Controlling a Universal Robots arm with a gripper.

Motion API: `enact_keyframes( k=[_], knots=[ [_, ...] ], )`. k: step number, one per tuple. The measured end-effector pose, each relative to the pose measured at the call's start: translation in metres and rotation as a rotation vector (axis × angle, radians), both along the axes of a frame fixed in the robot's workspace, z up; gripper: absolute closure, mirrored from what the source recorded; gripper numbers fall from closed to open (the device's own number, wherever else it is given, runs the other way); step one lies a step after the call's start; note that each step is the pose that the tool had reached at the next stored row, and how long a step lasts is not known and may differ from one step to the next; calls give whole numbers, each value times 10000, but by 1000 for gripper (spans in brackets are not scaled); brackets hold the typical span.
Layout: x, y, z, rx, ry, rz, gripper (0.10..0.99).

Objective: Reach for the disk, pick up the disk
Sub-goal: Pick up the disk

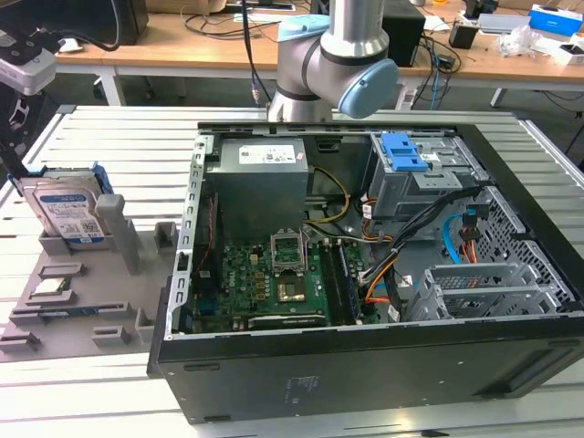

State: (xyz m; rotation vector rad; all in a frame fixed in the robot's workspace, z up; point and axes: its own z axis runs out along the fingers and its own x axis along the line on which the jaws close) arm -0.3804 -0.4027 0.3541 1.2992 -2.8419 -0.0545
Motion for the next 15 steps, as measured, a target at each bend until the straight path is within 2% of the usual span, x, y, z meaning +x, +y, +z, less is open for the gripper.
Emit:
enact_keyframes(
  k=[15],
  knots=[
    [0, 0, 0, 0, 0, 1294, 980]
  ],
)
